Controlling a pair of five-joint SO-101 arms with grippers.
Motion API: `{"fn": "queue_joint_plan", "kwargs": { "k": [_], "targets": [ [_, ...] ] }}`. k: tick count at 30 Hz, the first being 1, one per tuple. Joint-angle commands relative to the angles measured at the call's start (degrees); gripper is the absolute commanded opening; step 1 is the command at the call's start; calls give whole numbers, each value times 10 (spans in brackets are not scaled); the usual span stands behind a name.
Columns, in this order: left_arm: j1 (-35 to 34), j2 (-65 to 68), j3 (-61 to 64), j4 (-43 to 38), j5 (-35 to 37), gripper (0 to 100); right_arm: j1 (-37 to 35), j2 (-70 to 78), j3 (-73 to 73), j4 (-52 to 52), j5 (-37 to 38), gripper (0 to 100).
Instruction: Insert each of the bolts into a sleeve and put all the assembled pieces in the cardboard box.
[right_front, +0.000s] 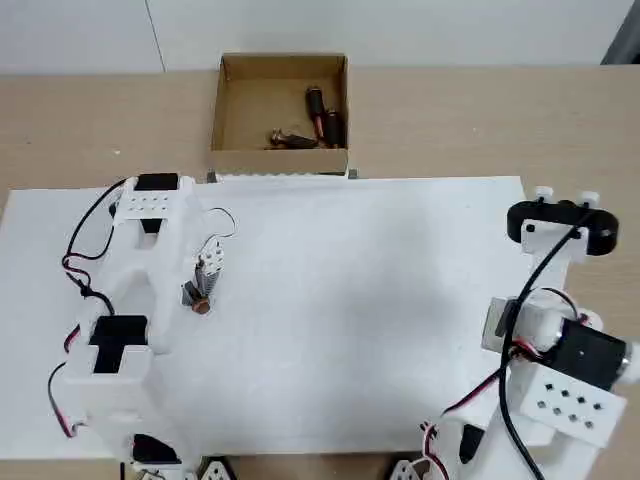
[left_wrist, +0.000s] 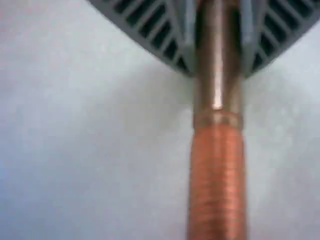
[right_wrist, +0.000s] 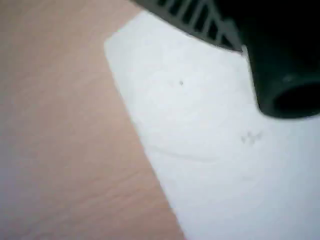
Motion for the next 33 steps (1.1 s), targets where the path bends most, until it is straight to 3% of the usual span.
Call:
{"fn": "queue_joint_plan", "kwargs": {
  "k": [1, 6, 10, 22, 33],
  "targets": [
    [4, -9, -25, 7, 6, 5, 5, -10, -3, -12, -6, 4],
    [21, -26, -32, 5, 9, 5, 5, -10, -3, -12, -6, 4],
    [27, -46, -45, 5, 76, 5, 5, -10, 3, -12, -7, 4],
    [27, -48, -111, 7, 516, 5, 4, -10, 25, -29, -25, 3],
    [17, -52, -112, -7, 533, 5, 4, -10, 25, -29, -25, 3]
  ]
}}
